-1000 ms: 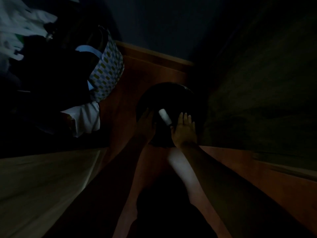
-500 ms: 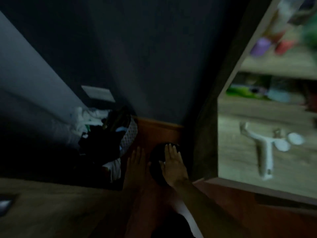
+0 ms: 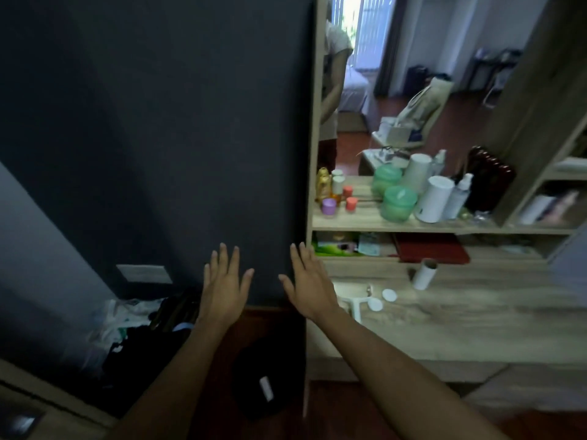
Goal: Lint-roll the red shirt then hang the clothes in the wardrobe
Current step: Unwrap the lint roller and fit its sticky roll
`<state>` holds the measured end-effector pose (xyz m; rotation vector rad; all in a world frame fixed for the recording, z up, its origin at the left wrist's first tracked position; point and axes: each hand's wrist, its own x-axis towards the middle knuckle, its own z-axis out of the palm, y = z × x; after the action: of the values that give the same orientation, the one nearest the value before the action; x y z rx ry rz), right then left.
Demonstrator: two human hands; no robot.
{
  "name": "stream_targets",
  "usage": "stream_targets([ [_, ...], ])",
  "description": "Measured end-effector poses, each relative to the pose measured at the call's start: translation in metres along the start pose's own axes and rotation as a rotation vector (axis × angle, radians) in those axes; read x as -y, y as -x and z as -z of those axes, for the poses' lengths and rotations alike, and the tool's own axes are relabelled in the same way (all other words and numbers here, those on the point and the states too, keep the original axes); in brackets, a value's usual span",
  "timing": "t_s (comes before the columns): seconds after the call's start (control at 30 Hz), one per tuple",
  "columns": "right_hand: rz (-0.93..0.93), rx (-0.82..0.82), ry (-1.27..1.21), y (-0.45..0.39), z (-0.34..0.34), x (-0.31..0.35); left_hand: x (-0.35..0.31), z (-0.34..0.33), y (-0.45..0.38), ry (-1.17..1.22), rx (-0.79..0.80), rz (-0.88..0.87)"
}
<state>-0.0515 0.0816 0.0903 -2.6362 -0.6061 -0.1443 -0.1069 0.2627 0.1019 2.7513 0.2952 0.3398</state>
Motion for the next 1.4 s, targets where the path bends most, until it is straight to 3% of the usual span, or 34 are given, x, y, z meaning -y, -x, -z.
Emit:
stream_targets([
  [0.43,-0.088,-0.048,0.010,0.022,0.111,-0.189,-0.195,-0.059,-0.010,-0.056,-0.133,-0.002],
  [0.63,-0.119,-0.019,-0.023,0.030,0.133,-0.249,-0.262,-0.082,-0.003,0.029,-0.282,-0.136],
  [1.13,-0.316,0.012,-0.006,0.037,0.123,-0.323,-0.288,-0.136,-0.033,0.010,-0.138,-0.138],
  [1.4,-0.307,0.168,-0.009,0.013,0.108,-0.359,-0.296,-0.176,-0.048,-0.024,-0.023,-0.113],
])
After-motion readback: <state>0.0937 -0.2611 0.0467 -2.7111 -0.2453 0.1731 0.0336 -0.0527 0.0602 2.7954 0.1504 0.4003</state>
